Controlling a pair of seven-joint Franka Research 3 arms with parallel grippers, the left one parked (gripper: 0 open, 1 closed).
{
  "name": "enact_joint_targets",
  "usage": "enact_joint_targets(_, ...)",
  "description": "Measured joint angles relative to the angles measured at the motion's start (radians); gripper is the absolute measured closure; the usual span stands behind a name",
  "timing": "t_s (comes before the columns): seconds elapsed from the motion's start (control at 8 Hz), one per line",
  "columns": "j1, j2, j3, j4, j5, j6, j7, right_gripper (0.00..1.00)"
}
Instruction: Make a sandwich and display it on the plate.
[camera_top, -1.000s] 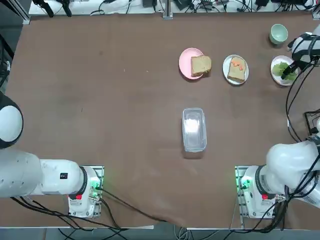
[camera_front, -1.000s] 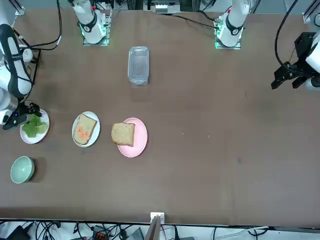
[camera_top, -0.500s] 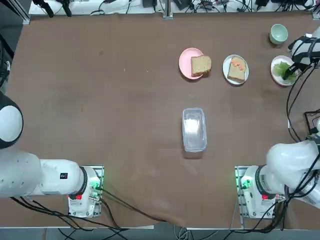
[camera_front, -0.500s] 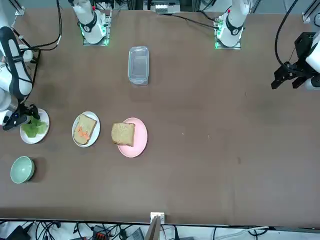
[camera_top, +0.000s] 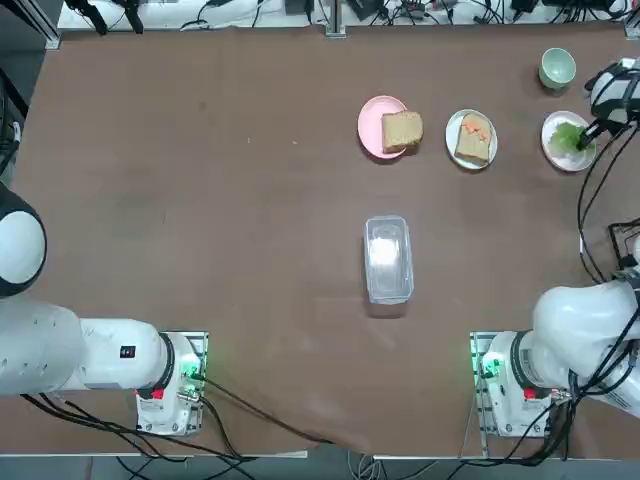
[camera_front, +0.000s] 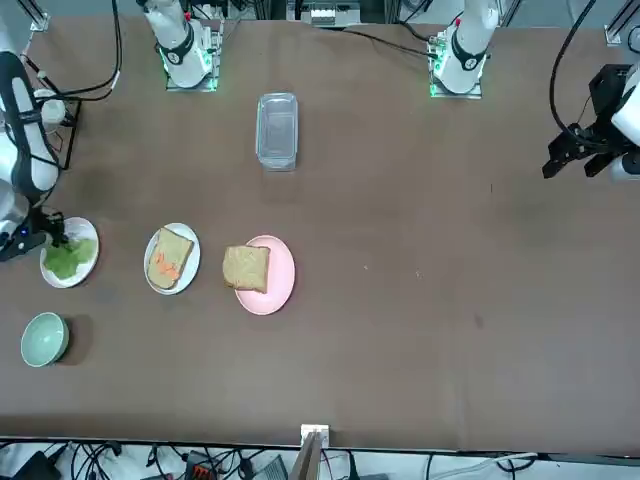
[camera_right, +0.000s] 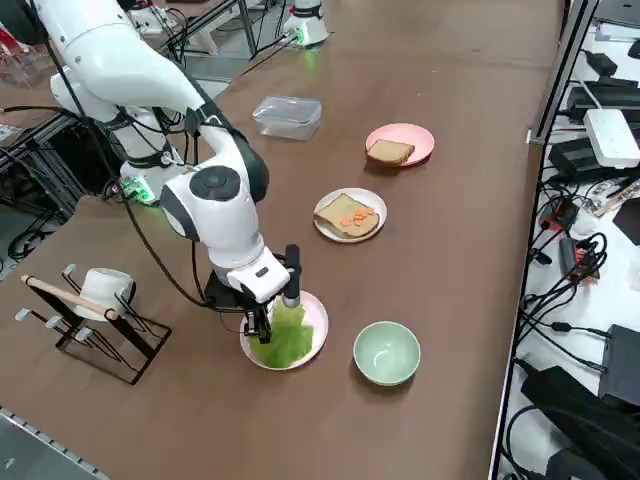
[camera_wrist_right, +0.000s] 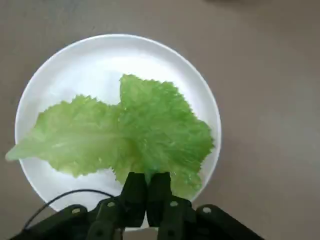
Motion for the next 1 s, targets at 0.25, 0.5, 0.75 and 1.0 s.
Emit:
enact_joint_targets(0.25,0.003,-0.069,0.014,0.027,0.000,-0.095,-0.002,0.95)
enact_joint_targets(0.5,0.017,-0.132,0.069,0.063,0.000,-0.203,-0.016,0.95)
enact_joint_targets(0.75,0.038,-0.148,0.174,0.070,0.001,-0.246,-0.012,0.95)
enact_joint_targets(1.0,0.099,-0.126,0.203,0.071,0.000,-0.231,-0.010,0.95)
